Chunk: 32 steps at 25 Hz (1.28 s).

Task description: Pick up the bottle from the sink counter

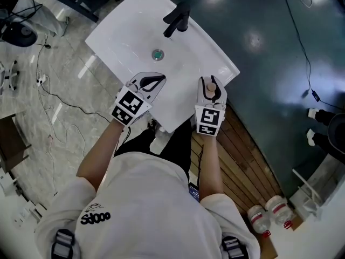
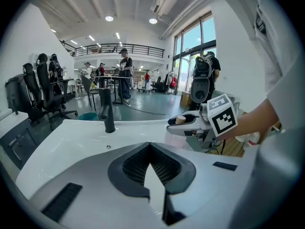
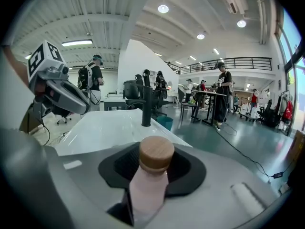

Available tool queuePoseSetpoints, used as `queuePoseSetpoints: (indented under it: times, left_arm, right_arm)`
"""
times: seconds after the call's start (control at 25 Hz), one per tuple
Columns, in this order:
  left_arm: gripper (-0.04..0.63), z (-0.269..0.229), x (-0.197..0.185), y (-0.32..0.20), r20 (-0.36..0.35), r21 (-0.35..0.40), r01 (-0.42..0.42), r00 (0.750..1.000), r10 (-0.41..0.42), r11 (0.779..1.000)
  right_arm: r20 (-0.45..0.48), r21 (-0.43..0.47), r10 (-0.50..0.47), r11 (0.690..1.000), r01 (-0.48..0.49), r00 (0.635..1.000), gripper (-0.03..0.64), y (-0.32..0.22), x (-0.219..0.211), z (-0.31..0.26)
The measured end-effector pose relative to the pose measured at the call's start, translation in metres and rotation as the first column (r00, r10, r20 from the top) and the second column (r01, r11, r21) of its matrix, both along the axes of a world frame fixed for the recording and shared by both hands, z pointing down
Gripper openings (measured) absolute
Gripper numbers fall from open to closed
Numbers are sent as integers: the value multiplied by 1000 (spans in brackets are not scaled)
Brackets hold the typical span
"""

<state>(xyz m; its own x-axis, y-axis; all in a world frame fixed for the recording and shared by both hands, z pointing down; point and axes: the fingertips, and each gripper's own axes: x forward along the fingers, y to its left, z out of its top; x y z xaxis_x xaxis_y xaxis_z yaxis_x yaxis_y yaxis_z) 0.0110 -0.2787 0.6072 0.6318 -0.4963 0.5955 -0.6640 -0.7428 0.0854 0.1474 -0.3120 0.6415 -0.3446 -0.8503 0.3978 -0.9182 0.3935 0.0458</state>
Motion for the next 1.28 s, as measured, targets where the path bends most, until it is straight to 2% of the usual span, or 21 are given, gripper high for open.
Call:
queuePoseSetpoints:
  times: [0.24, 0.68, 0.92, 1.28]
  left_arm:
    - [0, -2, -2, 1, 5, 10, -6, 1000, 5, 1000]
    - [0, -16, -10, 0, -4, 48, -2, 1000, 3, 999]
    - [0, -50, -16, -3, -47, 123, 4, 999, 2, 992]
    - [0, -110, -19, 5, -110, 242, -23, 993, 51, 970]
  right_arm:
    - [19, -21, 8, 1000, -8, 1000, 114, 1, 3, 2]
    - [5, -8, 3, 1000, -3, 1000, 107, 7, 4, -23]
    - [-23, 39, -4, 999, 5, 1000, 107, 15, 0, -73]
    - [-51, 93, 38, 995, -33, 998, 107, 40, 3, -152]
